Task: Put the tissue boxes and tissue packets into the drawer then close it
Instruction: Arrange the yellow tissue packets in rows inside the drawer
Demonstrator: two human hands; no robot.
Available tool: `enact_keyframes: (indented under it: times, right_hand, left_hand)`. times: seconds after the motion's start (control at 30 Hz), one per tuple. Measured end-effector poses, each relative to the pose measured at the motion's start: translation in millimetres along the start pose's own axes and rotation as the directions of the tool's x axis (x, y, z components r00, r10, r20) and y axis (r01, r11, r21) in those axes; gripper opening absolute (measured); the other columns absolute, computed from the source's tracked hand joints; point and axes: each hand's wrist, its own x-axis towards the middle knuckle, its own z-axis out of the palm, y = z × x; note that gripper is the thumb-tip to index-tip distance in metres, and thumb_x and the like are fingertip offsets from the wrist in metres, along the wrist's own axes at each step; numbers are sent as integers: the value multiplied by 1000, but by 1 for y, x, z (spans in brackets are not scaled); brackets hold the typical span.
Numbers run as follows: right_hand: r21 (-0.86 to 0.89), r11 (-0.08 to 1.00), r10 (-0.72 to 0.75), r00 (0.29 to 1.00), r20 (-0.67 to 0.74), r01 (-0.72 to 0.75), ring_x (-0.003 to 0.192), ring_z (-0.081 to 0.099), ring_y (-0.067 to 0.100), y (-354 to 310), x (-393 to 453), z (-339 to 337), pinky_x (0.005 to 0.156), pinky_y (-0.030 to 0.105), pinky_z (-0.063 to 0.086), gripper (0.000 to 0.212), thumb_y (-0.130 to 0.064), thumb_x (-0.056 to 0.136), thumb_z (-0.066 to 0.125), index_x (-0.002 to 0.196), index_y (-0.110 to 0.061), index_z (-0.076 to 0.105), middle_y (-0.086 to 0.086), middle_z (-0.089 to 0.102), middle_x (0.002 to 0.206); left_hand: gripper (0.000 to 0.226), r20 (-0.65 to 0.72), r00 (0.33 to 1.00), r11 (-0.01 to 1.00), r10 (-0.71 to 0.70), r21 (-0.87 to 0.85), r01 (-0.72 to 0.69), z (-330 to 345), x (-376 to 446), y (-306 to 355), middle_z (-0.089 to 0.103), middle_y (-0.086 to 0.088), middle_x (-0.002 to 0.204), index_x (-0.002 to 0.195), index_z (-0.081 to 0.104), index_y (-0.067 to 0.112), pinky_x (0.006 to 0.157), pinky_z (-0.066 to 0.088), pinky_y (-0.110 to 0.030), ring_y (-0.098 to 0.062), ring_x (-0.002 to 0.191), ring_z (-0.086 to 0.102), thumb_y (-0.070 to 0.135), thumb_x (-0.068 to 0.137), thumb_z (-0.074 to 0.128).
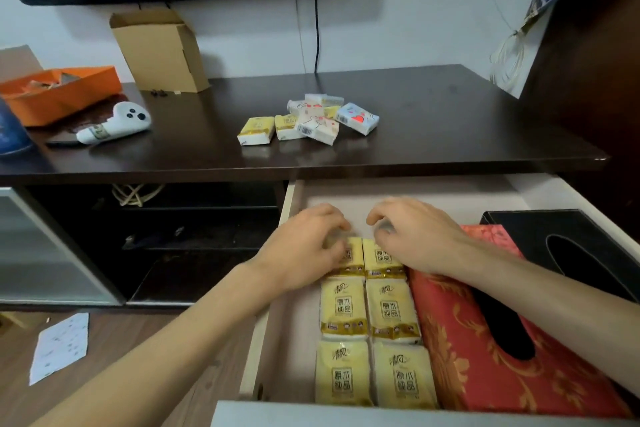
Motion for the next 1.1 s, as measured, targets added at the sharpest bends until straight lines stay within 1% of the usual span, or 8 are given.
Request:
enact_keyframes:
  times: [0.17,0.3,0.43,0.53,0.77,0.93,1.03,1.1]
  right_hand:
    - [143,982,-85,968,-236,121,115,53,10,-1,20,-26,91,40,47,28,-25,92,56,117,-32,66,-15,63,119]
    - [186,975,-68,959,-275,122,118,54,13,-17,75,-47,90,39,48,34,-27,92,58,125,-32,64,-12,62,128]
    - [210,966,-88,955,-283,151,122,52,19,-43,131,-48,86,41,47,35,-24,89,61,124,-27,63,-5,59,132]
    - [113,980,-128,953,-276,165,114,51,20,-53,160,-41,75,37,39,18,-29,89,63,107,-28,62,-4,57,123]
    - [-192,970,-193,947,-256,146,88,55,23,-38,178,-50,66,36,33,7,-31,89,58,94,-29,53,-11,49,103]
    - [-209,976,-105,979,-175,67,103,57,22,-38,179,-62,69,35,38,8,-35,84,63,89,-33,58,-11,51,102]
    - [-105,978,-201,957,-210,183,118,51,18,-55,195,-64,75,37,42,23,-32,85,63,108,-31,65,-7,58,118]
    - [-47,960,-280,952,-120,277,133,44,17,-66,209,-63,94,40,46,48,-28,85,65,133,-29,60,-5,55,141]
  left_hand:
    - [24,-319,945,996,-67,-71,47,-37,10,-26,64,12,116,112,68,26,92,51,-34,-8,109,59,27,92,54]
    - [30,-488,855,983,-175,-32,183,-77,41,-79,60,7,124,120,64,24,92,51,-39,-14,116,54,21,91,57]
    - [53,-342,905,966,-251,-31,257,-91,73,-128,41,-5,153,144,47,15,116,27,-33,-22,143,32,21,93,59]
    - [62,-241,907,938,-346,-81,337,-79,83,-150,29,1,163,153,37,20,118,22,-32,-16,150,20,36,95,55]
    - [55,-269,900,939,-343,-103,328,-71,88,-164,43,12,140,137,51,30,98,41,-29,-11,129,41,50,86,55]
    - [83,-314,862,916,-398,-189,354,-75,88,-160,43,11,121,136,51,27,100,46,-34,-10,117,43,73,68,61]
    - [88,-344,857,924,-383,-157,350,-74,88,-159,40,10,119,132,57,24,101,41,-31,-10,117,35,80,65,58]
    - [80,-340,859,923,-383,-182,339,-74,89,-161,39,9,124,127,60,23,100,35,-27,-10,123,32,77,67,59]
